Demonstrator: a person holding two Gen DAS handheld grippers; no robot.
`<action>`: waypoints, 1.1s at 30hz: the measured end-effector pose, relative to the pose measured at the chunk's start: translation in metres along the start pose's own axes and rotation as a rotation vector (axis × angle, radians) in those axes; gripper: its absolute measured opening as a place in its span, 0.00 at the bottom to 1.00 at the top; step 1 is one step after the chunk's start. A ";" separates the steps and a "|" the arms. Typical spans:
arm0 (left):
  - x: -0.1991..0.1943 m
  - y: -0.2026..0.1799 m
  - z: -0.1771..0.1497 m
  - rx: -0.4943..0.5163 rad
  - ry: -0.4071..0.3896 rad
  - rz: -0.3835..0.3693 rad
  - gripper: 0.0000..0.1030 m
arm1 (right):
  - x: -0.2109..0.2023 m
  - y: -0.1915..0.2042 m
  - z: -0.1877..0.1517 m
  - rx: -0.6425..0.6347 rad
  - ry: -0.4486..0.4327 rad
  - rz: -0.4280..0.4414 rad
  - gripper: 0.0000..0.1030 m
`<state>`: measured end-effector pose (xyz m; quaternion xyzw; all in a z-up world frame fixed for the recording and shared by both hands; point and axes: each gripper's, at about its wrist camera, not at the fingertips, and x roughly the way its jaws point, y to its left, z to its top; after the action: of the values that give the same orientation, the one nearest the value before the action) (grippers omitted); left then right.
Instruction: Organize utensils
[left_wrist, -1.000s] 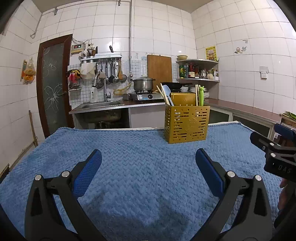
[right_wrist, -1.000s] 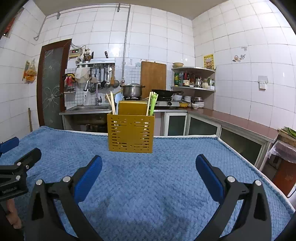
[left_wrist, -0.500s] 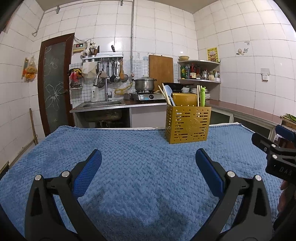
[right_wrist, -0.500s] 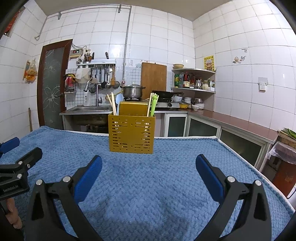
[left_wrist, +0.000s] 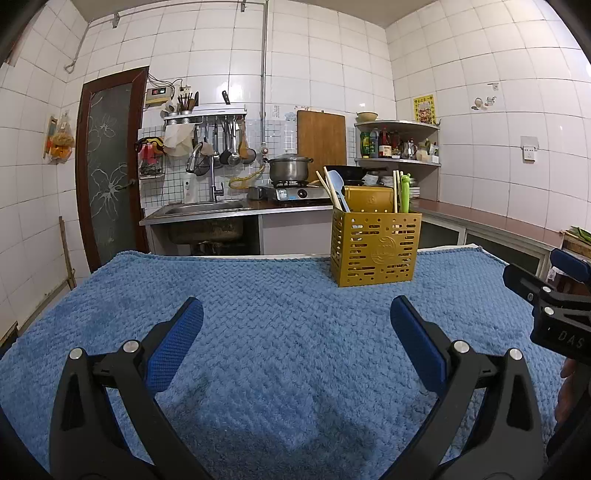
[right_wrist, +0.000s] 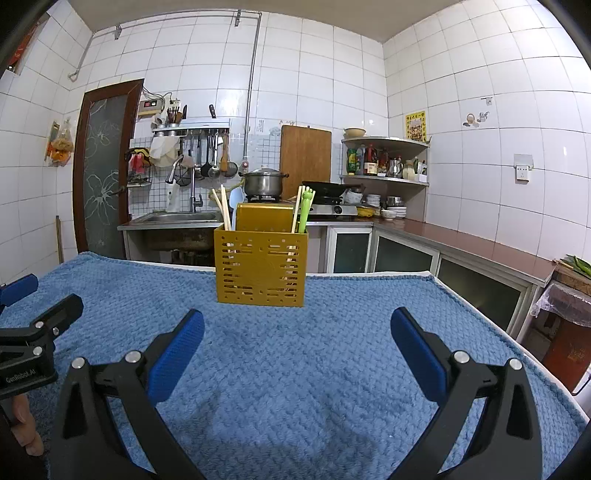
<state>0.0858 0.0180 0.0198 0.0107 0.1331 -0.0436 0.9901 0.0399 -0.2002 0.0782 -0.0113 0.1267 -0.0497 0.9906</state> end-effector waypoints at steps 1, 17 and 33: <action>0.000 0.000 0.000 0.001 0.000 0.001 0.95 | 0.000 0.000 0.000 0.000 -0.001 0.000 0.96; 0.000 0.001 -0.001 0.001 0.002 -0.001 0.95 | 0.000 -0.001 0.000 -0.001 0.002 0.001 0.96; 0.000 0.000 -0.002 0.002 0.003 -0.002 0.95 | 0.000 -0.001 -0.001 0.000 0.002 0.000 0.96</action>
<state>0.0853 0.0182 0.0180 0.0116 0.1347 -0.0447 0.9898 0.0400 -0.2017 0.0773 -0.0111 0.1279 -0.0497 0.9905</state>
